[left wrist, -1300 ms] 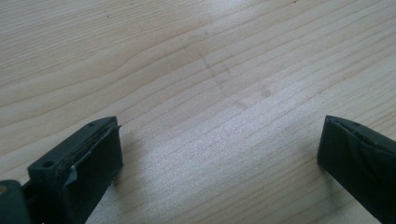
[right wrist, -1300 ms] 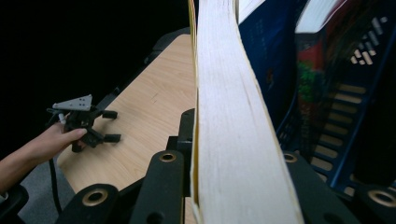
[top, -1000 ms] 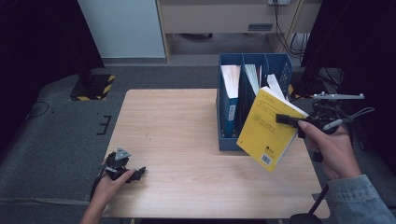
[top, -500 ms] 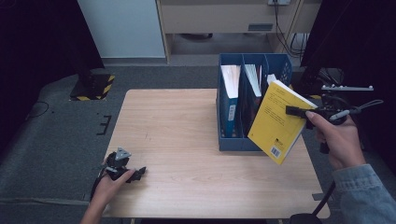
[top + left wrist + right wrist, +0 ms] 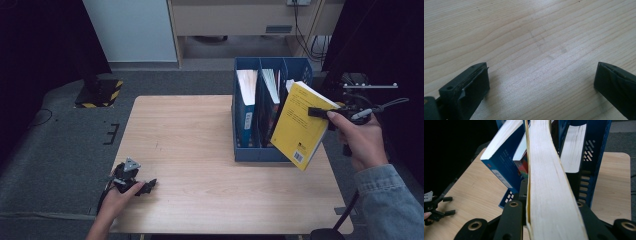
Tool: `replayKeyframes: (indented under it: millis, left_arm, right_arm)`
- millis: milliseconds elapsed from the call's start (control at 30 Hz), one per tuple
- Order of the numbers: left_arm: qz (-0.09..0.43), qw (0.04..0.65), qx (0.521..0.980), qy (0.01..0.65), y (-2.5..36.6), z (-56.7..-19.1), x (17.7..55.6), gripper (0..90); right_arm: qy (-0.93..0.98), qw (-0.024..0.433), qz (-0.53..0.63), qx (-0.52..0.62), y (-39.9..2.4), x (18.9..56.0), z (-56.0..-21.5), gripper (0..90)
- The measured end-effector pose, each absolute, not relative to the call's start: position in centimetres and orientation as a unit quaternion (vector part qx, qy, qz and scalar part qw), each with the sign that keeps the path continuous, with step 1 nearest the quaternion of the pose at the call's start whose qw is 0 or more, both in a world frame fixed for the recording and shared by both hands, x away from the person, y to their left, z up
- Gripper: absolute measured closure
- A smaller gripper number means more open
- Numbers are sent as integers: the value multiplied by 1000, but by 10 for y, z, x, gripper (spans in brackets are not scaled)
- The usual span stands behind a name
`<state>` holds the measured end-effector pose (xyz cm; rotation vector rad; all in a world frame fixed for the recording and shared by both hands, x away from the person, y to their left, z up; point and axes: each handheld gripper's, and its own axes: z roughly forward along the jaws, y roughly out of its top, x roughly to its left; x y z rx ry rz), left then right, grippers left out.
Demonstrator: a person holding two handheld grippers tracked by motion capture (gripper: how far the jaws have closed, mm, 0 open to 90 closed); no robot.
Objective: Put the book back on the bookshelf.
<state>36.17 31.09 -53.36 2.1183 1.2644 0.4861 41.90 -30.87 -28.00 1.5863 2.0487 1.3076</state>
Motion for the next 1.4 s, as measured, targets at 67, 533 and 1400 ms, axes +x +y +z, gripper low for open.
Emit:
replayKeyframes:
  millis: [67, 533, 1400]
  left_arm:
    - [184, 309, 801, 478, 311, -534, 362, 0]
    - [184, 309, 802, 476, 310, -534, 361, 0]
    - [183, 310, 804, 474, 309, -534, 361, 0]
  right_arm:
    - [700, 118, 446, 546, -308, 420, -280, 743]
    - [688, 120, 450, 556, -308, 427, -278, 743]
    - [705, 147, 431, 544, -279, 446, -270, 744]
